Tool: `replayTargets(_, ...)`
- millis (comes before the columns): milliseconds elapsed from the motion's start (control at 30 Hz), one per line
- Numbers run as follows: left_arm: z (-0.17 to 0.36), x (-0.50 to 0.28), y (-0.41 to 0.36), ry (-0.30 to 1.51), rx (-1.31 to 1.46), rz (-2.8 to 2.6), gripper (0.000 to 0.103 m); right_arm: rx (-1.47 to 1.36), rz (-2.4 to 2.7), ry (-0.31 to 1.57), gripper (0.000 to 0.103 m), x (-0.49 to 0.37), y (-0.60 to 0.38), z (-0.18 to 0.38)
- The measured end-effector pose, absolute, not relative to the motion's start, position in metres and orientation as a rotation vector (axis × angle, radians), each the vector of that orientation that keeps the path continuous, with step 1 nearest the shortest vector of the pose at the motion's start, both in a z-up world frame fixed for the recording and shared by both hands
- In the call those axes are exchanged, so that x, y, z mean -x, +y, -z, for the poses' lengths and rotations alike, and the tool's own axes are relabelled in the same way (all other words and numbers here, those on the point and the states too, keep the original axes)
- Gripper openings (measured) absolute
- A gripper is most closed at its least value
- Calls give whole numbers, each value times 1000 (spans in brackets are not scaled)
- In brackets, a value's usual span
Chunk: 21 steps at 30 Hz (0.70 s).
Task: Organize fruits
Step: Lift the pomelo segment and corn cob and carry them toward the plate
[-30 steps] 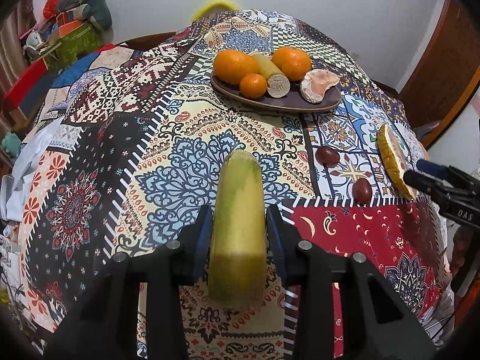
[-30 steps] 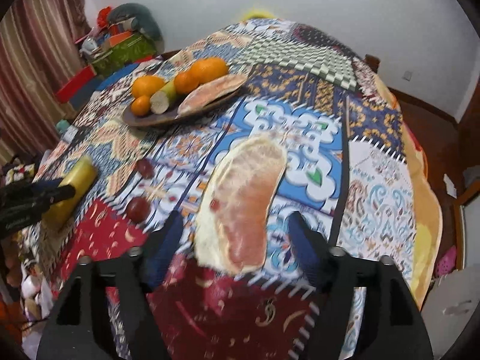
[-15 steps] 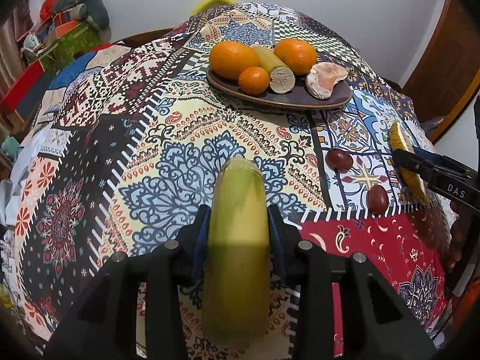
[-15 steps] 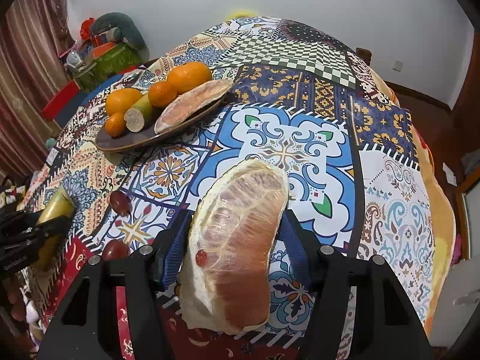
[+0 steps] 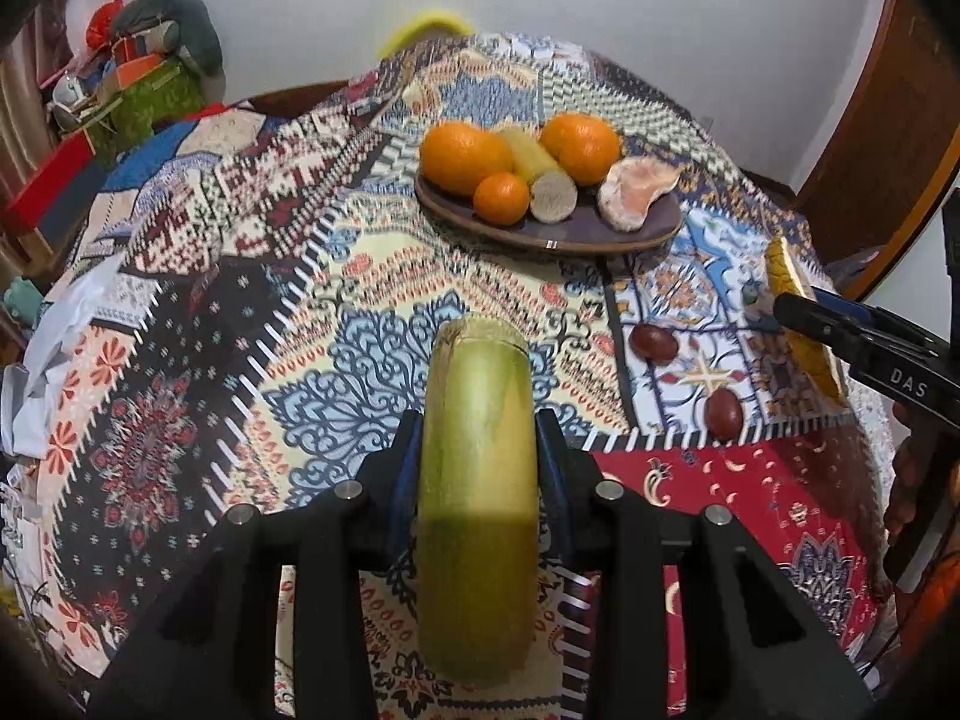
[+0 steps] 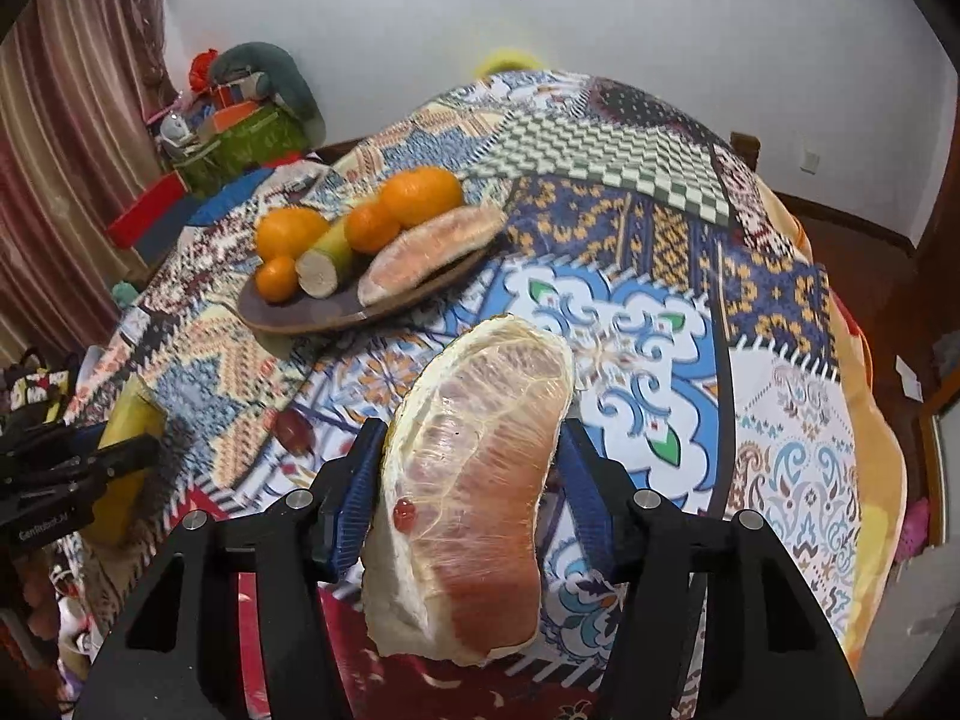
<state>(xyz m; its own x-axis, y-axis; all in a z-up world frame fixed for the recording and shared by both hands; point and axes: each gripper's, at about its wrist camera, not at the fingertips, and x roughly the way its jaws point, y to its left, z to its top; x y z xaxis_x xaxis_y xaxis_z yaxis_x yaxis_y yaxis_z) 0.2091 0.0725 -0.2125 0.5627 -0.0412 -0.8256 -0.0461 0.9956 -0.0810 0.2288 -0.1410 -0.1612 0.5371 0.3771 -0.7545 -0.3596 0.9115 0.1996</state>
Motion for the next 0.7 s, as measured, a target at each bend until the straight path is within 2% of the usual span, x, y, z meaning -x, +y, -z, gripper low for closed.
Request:
replayTargets(367, 167, -208, 73, 855, 107, 2, 36, -15, -479, 785, 54, -227, -127, 120)
replayTargets(700, 149, -230, 77, 805, 133, 2, 35, -19, -489, 710, 54, -241, -118, 96)
